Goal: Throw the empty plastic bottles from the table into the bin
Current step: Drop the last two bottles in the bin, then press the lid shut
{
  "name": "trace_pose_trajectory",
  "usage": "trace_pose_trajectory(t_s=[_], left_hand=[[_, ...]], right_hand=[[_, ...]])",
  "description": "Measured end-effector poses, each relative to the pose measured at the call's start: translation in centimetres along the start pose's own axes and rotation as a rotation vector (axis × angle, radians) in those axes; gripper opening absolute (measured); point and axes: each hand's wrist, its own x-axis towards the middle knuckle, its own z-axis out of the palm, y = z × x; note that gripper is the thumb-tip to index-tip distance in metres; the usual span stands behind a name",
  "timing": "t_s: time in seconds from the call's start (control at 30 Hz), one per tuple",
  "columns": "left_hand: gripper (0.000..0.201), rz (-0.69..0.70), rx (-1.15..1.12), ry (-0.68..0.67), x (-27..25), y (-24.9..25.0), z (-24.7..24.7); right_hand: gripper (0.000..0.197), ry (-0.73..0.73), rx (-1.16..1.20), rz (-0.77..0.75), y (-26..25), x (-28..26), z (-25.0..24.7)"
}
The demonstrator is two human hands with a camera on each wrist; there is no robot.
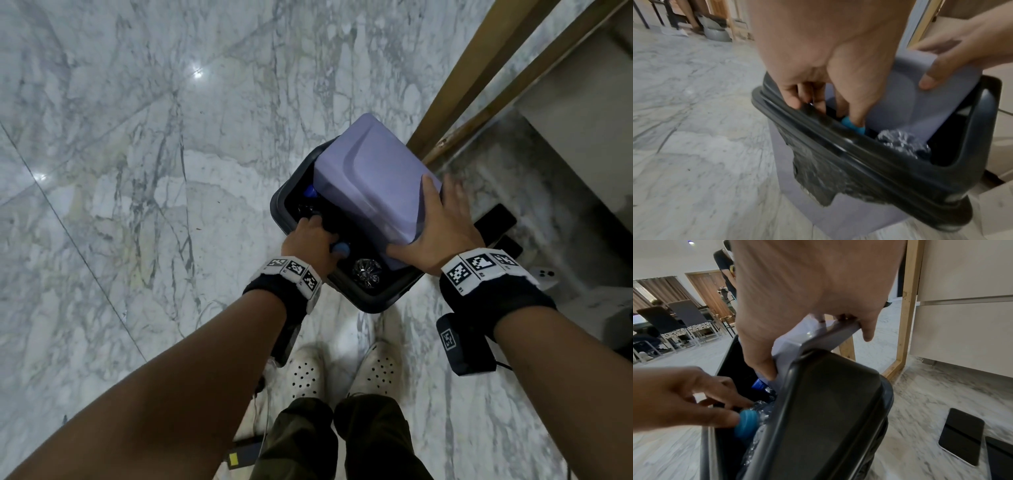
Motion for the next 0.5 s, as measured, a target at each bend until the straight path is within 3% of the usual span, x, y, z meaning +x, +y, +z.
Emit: trace_pose_trajectory(t_s=[0.13, 0.23, 0.4, 0.5], left_hand=[[0.059, 0.004, -0.200, 0.079, -0.2, -1.0, -1.7], [0.055, -0.037, -0.360, 0.216, 1.3, -1.1, -3.5], [0.051, -0.141, -0.508, 0.171, 3.6, 0.3, -5.0], [0.047, -0.142, -0.560, 0.213, 4.0, 0.3, -4.2]], right_hand=[[0.127, 0.032, 0.000, 0.003, -0.3, -0.5, 0.0], [0.126, 0.077, -0.014, -0.002, -0.5, -1.0, 0.0], [0.127, 0.068, -0.026, 0.004, -0.4, -0.7, 0.0], [0.126, 0.016, -0.021, 0.015, -0.1, -0.3, 0.0]])
